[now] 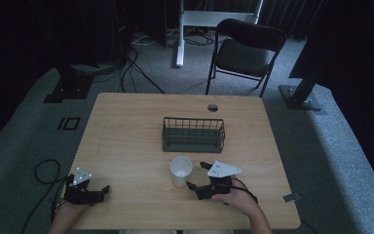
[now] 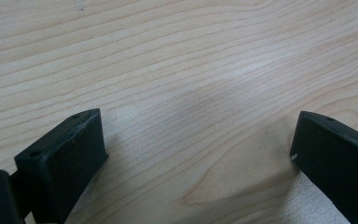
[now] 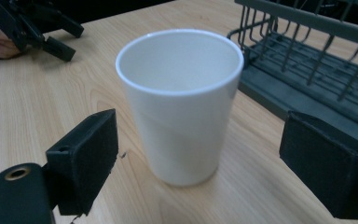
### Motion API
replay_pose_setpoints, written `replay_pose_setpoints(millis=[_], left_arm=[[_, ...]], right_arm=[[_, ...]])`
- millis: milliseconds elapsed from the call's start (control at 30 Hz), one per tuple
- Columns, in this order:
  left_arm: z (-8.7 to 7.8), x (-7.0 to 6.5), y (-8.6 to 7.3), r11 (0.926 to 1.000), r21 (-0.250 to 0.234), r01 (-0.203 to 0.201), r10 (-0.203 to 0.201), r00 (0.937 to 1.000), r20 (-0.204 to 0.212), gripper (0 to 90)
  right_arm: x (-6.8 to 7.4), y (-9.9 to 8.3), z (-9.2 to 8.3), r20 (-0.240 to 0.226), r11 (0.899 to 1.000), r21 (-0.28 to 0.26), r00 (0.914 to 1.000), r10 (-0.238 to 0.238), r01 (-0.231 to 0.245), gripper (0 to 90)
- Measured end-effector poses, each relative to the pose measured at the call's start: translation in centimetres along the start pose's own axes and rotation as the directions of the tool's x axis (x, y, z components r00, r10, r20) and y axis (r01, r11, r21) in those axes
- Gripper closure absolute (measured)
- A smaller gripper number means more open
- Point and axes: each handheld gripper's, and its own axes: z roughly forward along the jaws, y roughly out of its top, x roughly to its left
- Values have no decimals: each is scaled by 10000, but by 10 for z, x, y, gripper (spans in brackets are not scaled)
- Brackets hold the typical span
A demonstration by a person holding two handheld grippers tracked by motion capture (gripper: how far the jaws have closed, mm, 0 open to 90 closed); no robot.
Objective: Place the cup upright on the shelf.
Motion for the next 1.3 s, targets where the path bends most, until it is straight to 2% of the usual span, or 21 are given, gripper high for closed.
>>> replay_pose_setpoints(millis=[467,733,933,1000,1067,1300], left_arm=[[0,0,0,10000,-18,14,-14,10000,2,33],[0,0,0,10000,-4,15,-15,10000,4,34],[0,0,0,10000,-12,13,-13,10000,3,34],[0,0,0,10000,-9,15,-15,10000,4,34],[0,0,0,10000,-9,14,-14,10000,5,34],[0,0,0,10000,-7,13,-13,10000,5,34]], right_arm=[[6,11,29,-101,9971,-736,9997,-206,198,113],[10,13,41,-62,9970,-678,9992,-385,380,113],[9,14,44,-50,9964,-788,9995,-307,302,118],[10,16,46,0,9966,-771,9996,-290,289,170],[10,16,47,85,9967,-738,9994,-338,344,187],[11,17,47,97,9964,-733,9991,-413,419,196]])
